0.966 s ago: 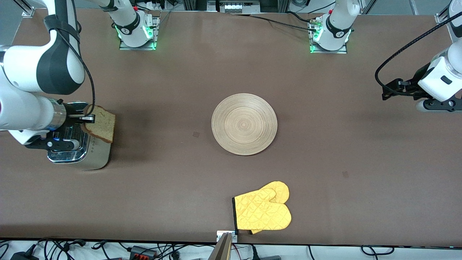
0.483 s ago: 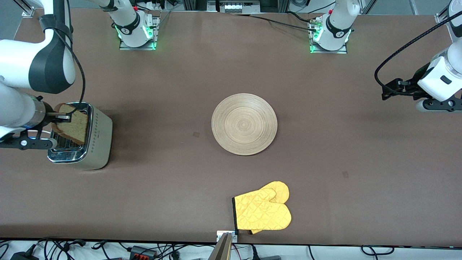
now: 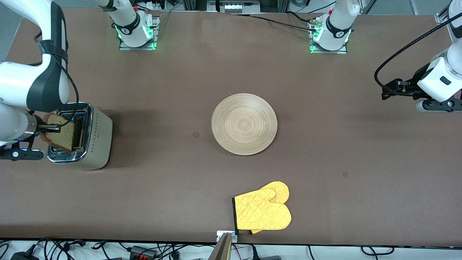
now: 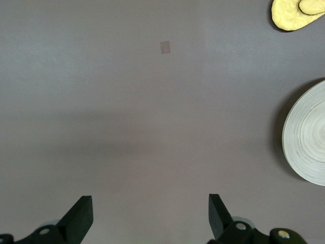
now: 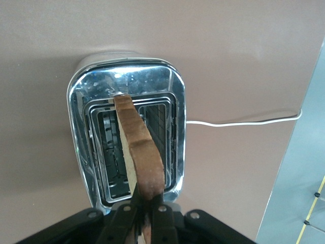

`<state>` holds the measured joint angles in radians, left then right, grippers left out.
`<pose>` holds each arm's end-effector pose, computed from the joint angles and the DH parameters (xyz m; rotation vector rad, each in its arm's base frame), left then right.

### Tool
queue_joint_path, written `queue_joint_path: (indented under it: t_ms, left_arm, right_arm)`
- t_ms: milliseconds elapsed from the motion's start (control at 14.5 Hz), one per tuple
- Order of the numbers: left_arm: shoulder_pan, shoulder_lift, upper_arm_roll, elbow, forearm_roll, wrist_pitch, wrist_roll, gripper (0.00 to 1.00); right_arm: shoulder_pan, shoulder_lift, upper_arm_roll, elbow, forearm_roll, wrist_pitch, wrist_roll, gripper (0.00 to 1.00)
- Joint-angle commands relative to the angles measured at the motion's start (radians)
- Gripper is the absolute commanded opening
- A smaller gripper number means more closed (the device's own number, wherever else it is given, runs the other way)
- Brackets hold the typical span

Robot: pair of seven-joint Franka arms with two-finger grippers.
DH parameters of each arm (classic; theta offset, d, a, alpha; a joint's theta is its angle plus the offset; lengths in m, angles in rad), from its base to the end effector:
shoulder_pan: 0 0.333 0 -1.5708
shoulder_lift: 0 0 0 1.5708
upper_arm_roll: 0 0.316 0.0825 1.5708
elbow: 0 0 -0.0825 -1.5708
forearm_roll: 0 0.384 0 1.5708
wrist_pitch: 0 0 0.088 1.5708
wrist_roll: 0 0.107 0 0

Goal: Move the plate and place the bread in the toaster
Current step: 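Position the bread above a toaster slot with the right gripper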

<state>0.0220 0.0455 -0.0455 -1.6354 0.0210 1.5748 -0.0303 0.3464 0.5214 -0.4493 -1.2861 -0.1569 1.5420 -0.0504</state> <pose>0.5636 -0.0105 0.5691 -3.1155 -0.0086 0.1645 0.6735 -0.0225 0.4614 2.7596 -0.0148 -0.3375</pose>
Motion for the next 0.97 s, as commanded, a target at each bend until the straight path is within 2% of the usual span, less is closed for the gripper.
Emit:
queue_joint_path:
  t_ms: [0, 690, 897]
  left_arm:
    - [0.006, 0.010, -0.002, 0.015, -0.007, -0.019, 0.024, 1.00]
    - [0.006, 0.022, -0.004, 0.015, -0.007, -0.019, 0.024, 1.00]
    - [0.006, 0.024, -0.002, 0.015, -0.007, -0.016, 0.026, 1.00]
  right_arm:
    - [0.000, -0.004, 0.001, -0.013, 0.045, -0.006, -0.011, 0.00]
    - [0.023, -0.073, 0.007, -0.041, 0.054, -0.109, -0.034, 0.00]
    - [0.010, -0.061, 0.006, -0.042, 0.056, -0.088, -0.051, 0.00]
